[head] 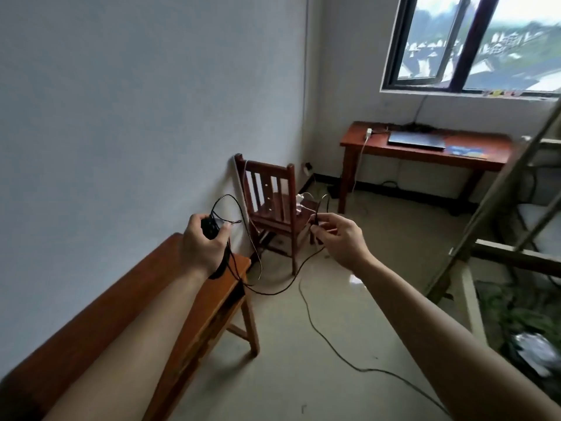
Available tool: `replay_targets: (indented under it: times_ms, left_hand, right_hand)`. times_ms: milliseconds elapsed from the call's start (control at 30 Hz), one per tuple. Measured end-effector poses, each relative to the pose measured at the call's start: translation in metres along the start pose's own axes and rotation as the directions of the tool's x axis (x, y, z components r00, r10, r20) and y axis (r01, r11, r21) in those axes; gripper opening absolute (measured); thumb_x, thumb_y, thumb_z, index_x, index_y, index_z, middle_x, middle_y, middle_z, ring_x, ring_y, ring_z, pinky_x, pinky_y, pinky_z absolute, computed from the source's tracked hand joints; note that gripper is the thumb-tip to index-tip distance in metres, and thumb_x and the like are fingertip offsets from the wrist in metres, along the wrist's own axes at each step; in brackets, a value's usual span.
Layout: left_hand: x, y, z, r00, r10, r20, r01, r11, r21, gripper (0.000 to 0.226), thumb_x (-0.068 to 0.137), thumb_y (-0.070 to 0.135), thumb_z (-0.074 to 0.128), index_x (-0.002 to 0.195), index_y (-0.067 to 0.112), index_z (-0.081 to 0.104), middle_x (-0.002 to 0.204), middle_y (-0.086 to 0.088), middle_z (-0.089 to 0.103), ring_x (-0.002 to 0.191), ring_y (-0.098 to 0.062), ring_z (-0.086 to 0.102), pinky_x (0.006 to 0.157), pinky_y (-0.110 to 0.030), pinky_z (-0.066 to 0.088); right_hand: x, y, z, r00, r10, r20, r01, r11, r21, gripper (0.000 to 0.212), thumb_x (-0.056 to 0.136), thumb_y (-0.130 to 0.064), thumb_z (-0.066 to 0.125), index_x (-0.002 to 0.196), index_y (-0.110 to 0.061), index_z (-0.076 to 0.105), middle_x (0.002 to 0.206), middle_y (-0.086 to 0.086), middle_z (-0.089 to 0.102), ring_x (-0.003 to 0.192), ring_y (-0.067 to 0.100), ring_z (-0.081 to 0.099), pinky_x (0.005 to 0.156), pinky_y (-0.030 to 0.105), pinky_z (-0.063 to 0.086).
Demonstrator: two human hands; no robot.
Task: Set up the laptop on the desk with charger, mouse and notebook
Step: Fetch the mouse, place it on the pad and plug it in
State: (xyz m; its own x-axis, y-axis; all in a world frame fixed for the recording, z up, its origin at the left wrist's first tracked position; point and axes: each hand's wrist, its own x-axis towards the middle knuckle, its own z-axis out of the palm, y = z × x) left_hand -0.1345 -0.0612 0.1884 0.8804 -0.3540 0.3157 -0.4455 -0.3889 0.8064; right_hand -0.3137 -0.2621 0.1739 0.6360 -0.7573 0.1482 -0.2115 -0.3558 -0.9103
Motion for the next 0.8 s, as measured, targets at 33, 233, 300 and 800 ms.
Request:
replay_targets:
  times_ms: [33,233,300,800]
  left_hand:
    - [0.006,0.012,0.022,0.999,0.023,0.026,-0.023,1.000,0.019,0.033,0.092,0.034,0.067,0.114,0.011,0.057,0.085,0.005,0.059,0.074,-0.014,0.057,0.055,-0.014,0.037]
    - [0.063,0.065,0.154,0.983,0.119,0.140,-0.122,0.992,0.016,0.036,0.091,0.037,0.068,0.116,0.014,0.059,0.086,0.003,0.063,0.080,-0.019,0.060,0.063,-0.021,0.043]
    - [0.086,0.070,0.192,0.976,0.135,0.170,-0.140,0.990,0.019,0.039,0.088,0.042,0.069,0.116,0.017,0.059,0.090,0.001,0.066,0.085,-0.021,0.063,0.074,-0.029,0.049]
    - [0.353,0.176,0.504,0.867,0.294,0.403,-0.216,0.949,-0.228,0.025,0.088,0.038,0.069,0.105,0.022,0.059,0.084,0.011,0.066,0.080,-0.014,0.063,0.075,-0.029,0.047]
  right_hand:
    - [0.011,0.010,-0.020,1.000,0.021,-0.023,-0.021,1.000,0.003,0.020,0.089,-0.023,0.073,0.108,-0.032,0.075,0.084,-0.004,0.072,0.076,0.015,0.070,0.079,0.033,0.059]
    - [0.100,0.078,-0.105,0.981,0.074,-0.178,-0.071,0.997,0.020,0.023,0.091,-0.022,0.072,0.113,-0.029,0.074,0.086,-0.003,0.073,0.078,0.015,0.071,0.081,0.031,0.060]
    - [0.130,0.101,-0.115,0.972,0.106,-0.210,-0.098,0.994,0.047,0.023,0.092,-0.024,0.072,0.114,-0.028,0.075,0.086,-0.003,0.072,0.077,0.013,0.070,0.078,0.026,0.058]
    - [0.443,0.168,-0.239,0.859,0.138,-0.492,-0.168,0.986,-0.017,0.021,0.089,-0.027,0.074,0.099,-0.045,0.072,0.083,-0.007,0.069,0.075,0.012,0.067,0.076,0.028,0.057]
